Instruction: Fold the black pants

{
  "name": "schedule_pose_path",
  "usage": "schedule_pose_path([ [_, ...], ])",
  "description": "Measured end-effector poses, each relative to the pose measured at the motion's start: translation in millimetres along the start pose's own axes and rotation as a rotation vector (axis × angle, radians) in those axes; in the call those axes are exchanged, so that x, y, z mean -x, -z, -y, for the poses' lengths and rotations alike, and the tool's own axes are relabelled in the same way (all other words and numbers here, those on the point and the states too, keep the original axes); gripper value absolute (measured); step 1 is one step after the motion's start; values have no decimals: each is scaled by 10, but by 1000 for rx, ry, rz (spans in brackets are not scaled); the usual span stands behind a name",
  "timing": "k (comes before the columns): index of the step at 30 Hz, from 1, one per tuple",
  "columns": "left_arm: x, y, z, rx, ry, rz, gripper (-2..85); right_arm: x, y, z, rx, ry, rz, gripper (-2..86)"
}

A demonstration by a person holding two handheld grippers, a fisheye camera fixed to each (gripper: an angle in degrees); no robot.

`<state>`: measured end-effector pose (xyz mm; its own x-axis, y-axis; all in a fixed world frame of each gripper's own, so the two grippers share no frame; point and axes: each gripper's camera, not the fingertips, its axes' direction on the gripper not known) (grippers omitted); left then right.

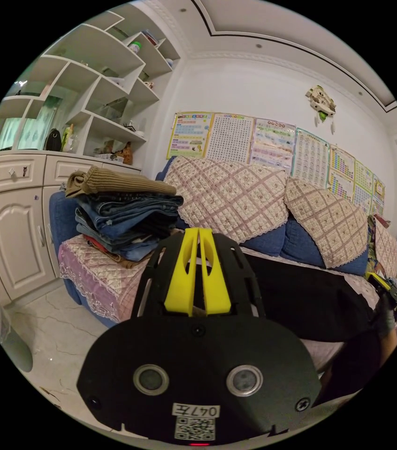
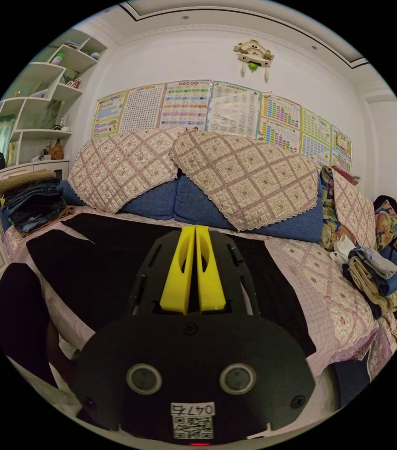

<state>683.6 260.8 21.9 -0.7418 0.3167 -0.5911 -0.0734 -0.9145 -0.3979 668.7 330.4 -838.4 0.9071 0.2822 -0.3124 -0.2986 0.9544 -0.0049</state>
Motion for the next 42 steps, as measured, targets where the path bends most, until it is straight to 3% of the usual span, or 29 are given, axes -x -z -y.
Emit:
schedule_pose_path([
  [42,254,-115,-665,47,23,-9,-10,-101,-63,-9,6,-14,8,-13],
])
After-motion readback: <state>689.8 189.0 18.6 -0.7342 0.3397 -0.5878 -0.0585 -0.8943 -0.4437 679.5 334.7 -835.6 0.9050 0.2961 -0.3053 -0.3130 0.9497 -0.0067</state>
